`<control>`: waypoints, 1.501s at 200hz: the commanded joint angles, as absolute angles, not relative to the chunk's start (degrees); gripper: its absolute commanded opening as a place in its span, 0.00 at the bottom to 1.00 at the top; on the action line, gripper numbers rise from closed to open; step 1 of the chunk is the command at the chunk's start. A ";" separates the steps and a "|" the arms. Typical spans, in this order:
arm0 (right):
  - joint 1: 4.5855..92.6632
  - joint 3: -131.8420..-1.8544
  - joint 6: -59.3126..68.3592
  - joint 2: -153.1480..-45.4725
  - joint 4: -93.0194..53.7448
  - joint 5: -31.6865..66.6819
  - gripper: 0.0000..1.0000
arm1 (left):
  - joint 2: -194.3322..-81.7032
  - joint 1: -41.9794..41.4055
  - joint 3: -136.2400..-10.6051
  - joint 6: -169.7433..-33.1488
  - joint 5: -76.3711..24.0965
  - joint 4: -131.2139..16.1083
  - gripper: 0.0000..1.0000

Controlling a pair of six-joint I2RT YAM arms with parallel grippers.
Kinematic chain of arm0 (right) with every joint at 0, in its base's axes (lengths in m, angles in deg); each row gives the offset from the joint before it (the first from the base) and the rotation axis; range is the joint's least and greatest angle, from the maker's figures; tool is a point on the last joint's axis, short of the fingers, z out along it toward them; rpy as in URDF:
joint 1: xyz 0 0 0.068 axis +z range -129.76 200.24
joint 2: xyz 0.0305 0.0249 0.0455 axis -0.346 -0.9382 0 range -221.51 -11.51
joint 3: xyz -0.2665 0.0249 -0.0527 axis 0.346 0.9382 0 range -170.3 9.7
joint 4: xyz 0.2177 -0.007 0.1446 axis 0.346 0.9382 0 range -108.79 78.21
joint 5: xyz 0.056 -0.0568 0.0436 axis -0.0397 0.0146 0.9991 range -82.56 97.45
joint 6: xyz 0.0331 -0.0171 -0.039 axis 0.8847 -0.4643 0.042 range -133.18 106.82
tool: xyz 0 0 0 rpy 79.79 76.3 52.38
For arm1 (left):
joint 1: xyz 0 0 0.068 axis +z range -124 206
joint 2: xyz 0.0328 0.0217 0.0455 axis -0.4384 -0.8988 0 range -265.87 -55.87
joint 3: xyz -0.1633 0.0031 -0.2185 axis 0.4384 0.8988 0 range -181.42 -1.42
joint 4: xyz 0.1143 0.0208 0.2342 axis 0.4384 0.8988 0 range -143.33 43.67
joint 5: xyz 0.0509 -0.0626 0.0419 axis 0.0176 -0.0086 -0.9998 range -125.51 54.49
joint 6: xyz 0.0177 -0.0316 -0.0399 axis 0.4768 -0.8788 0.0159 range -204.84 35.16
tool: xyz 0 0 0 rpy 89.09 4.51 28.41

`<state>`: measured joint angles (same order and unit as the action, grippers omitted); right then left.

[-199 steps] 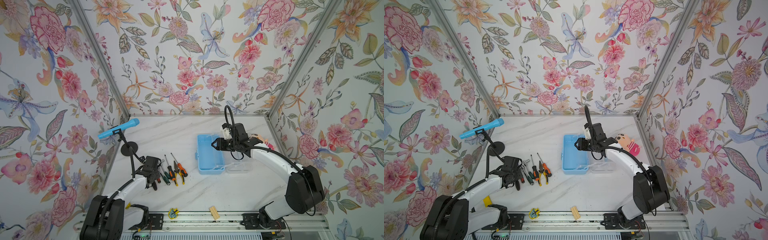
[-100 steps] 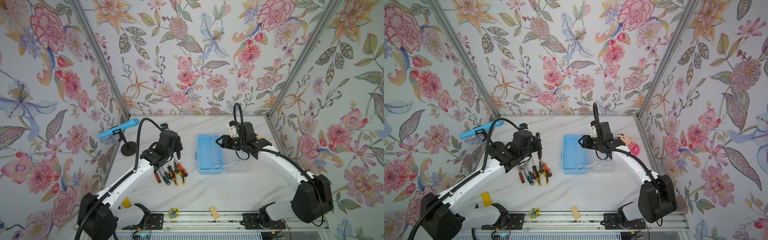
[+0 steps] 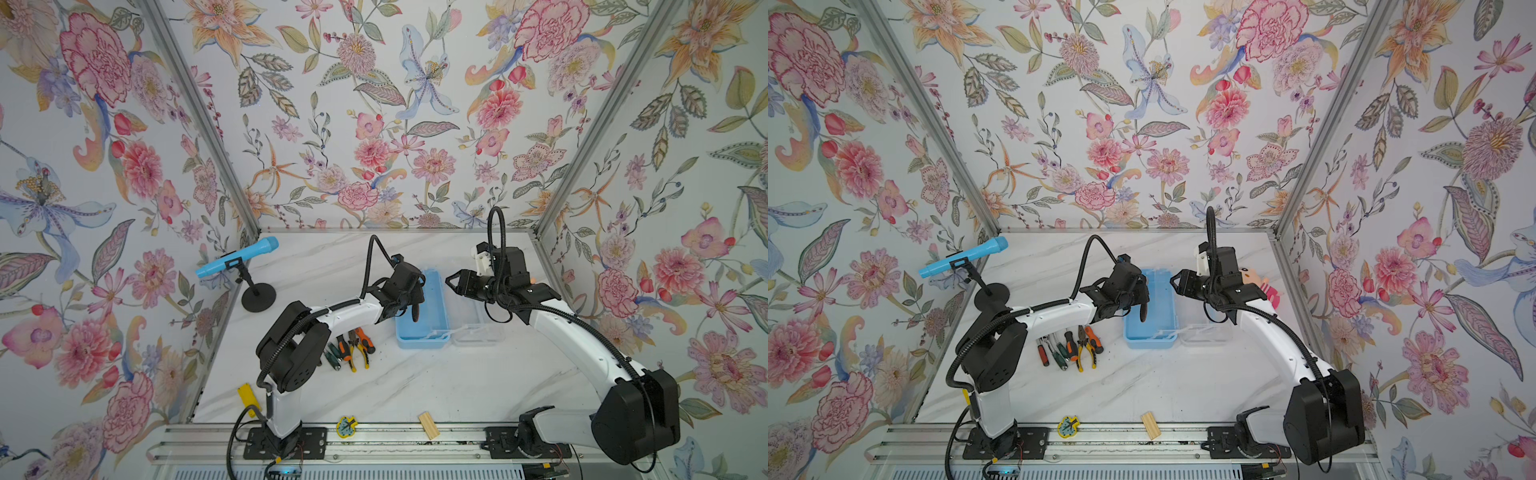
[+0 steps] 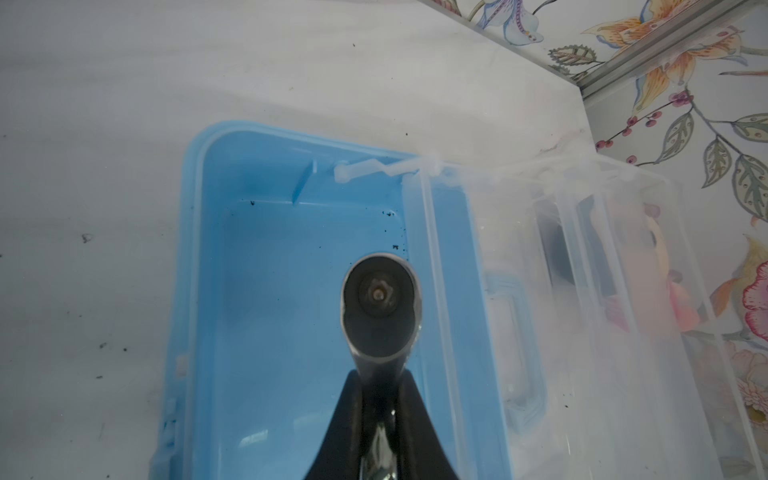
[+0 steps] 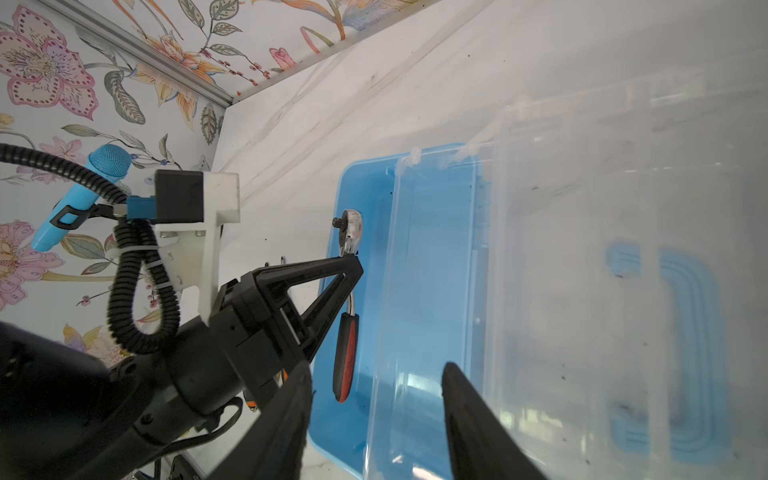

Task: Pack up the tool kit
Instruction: 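Carry the black-handled ratchet into the blue box and release it with left gripper, then return left gripper to the tools and grasp the red-handled socket ratchet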

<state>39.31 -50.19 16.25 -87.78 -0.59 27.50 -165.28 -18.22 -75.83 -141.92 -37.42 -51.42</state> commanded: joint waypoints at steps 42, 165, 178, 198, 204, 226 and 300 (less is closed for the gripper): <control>39.13 -48.91 16.98 -87.44 -1.09 27.61 0.55 | -171.27 -18.40 -81.84 -141.38 -37.23 -50.06 0.07; 42.94 -53.69 14.91 -83.94 3.74 24.96 0.55 | -140.85 -13.52 -61.88 -136.31 -46.64 -42.46 0.35; 44.55 -54.01 14.72 -84.06 3.93 24.38 0.55 | -134.65 -11.65 -55.39 -137.85 -47.29 -40.86 0.35; 46.62 -54.02 14.95 -85.22 3.67 23.96 0.54 | -125.68 -8.18 -46.67 -139.60 -48.70 -37.49 0.34; 47.17 -53.86 14.94 -85.75 3.38 24.16 0.53 | -123.21 -7.08 -44.52 -140.20 -49.28 -36.05 0.34; 48.23 -53.42 15.08 -88.26 1.53 24.97 0.52 | -114.54 -4.31 -36.83 -142.58 -50.26 -32.71 0.35; 51.40 -55.77 15.20 -97.68 -0.23 25.58 0.55 | -109.61 9.76 -24.93 -140.57 -42.94 -35.43 0.37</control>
<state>50.46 -53.08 15.80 -96.11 0.87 25.25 -107.93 6.06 -26.48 -142.71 -46.03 -33.61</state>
